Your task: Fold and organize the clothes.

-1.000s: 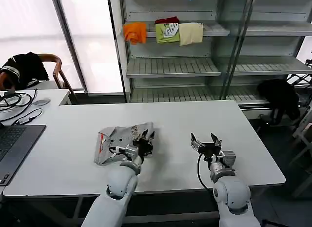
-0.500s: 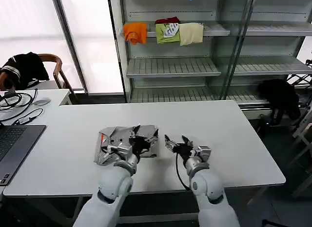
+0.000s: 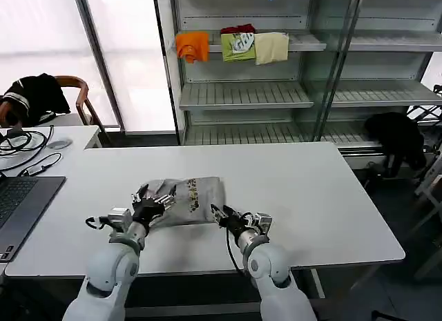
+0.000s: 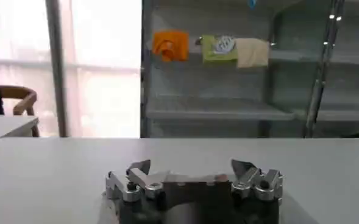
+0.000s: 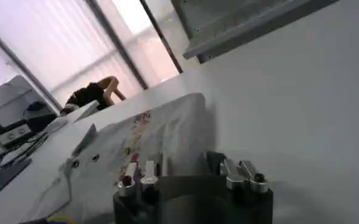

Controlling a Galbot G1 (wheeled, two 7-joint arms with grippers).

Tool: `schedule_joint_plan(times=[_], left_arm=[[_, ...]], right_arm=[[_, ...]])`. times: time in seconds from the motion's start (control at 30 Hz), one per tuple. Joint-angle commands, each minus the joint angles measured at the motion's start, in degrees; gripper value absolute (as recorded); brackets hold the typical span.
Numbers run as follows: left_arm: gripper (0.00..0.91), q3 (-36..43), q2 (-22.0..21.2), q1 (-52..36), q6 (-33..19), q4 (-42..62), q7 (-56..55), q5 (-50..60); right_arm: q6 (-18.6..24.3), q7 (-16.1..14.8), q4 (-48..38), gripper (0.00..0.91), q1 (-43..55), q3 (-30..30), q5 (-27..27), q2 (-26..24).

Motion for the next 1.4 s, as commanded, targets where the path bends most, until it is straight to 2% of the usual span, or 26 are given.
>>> schedule_joint_plan(times=[0.03, 0.23, 0.4, 0.67, 0.83, 0.87, 0.93, 0.97, 1.07, 1.13, 1.23, 1.33, 1.4], left_arm=[[0.907, -7.52, 1.33, 4.30, 0.77, -1.64, 0.42, -3.45], [0.907, -7.74, 0.84, 4.49, 1.19, -1.87, 0.33, -3.41], [0.907, -8.01, 0.30, 4.51, 1.82, -1.78, 0.13, -3.41], [0.907, -8.51, 0.13, 5.68, 1.85, -2.40, 0.40, -3.43], [0.907, -8.61, -0.12, 6.47, 1.82, -2.67, 0.78, -3.42], [0.907, -8.59, -0.21, 6.59, 1.83, -2.74, 0.80, -3.43], [0.907, -8.59, -0.34, 6.80, 1.82, -2.97, 0.94, -3.44], [0.907, -8.63, -0.41, 6.96, 1.78, -3.14, 1.08, -3.46], [0.907, -8.73, -0.54, 7.21, 0.75, -3.67, 0.92, -3.85], [0.907, -9.04, -0.51, 7.75, -2.10, -4.57, 1.33, -3.94], [0.907, -10.30, -0.10, 8.62, -4.40, -5.74, 3.33, -3.91], [0.907, -12.31, 0.69, 8.89, -5.76, -5.65, 4.82, -3.96], [0.907, -13.76, 1.21, 8.95, -5.87, -4.94, 4.83, -4.01]], right_arm=[[-0.04, 1.54, -0.02, 0.000, -0.17, -1.36, 3.45, 0.65], [0.39, 3.53, 3.81, 0.000, -1.73, -0.07, 4.91, -0.15], [-0.21, 4.01, 6.56, 0.000, -3.85, 1.65, 4.88, -0.74], [-0.31, 3.19, 12.57, 0.000, -9.43, 4.75, 4.79, -4.51], [-0.28, 2.30, 14.70, 0.000, -11.87, 6.51, 2.51, -5.21], [-0.28, 2.04, 14.81, 0.071, -12.13, 6.62, 1.81, -5.14], [-0.15, -0.06, 15.03, 0.907, -12.71, 6.61, -2.93, -4.89], [-0.02, -2.35, 15.48, 0.907, -13.09, 6.66, -7.46, -4.54], [1.67, -4.75, 16.76, 0.907, -13.91, 6.11, -15.57, -4.53], [3.97, -6.35, 18.90, 0.907, -14.51, 5.47, -22.46, -5.19], [6.65, -6.56, 21.58, 0.907, -14.45, 5.76, -31.46, -6.29], [6.55, -5.59, 22.53, 0.907, -13.47, 7.26, -35.99, -8.32], [5.83, -5.08, 21.88, 0.907, -12.51, 9.41, -37.12, -9.43]])
